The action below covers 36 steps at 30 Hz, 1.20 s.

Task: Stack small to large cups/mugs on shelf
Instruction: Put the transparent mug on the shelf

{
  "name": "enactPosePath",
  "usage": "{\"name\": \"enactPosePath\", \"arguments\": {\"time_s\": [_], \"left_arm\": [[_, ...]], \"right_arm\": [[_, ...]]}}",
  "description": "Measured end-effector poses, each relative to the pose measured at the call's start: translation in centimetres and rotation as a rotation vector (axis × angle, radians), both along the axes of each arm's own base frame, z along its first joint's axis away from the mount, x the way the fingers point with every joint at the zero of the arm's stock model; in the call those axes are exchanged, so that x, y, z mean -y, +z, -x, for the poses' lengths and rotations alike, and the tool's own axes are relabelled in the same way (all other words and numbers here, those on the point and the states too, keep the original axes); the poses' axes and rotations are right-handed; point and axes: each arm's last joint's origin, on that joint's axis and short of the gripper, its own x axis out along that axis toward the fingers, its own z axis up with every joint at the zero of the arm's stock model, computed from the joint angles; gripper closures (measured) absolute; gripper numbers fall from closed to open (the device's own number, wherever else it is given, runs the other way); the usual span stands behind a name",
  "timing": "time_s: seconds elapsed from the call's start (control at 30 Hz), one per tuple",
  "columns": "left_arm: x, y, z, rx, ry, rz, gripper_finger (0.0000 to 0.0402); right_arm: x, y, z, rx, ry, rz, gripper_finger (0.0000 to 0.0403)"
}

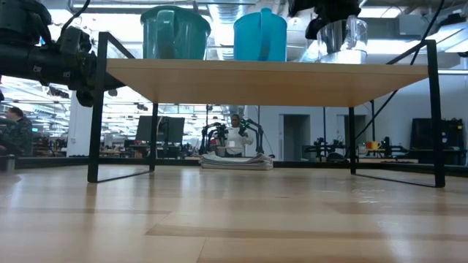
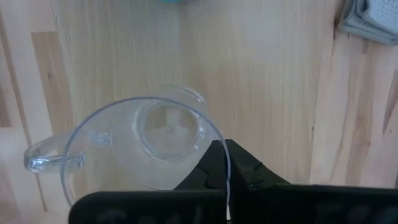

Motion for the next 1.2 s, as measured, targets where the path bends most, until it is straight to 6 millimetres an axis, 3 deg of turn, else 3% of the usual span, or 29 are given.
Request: {"name": "enactPosePath", "arguments": {"time_s": [0.43, 1.2], "left_arm": [[0.02, 0.0, -0.01, 0.0, -0.007, 0.0, 0.0382], [0.02, 0.0, -0.01, 0.0, -0.006, 0.001, 0.0382]], "right_arm": [[0.0, -0.05, 0.0, -0.003, 0.002, 0.014, 0.0359], [0.01, -0.04, -0.05, 0.002, 0.019, 0.013, 0.0356]]}}
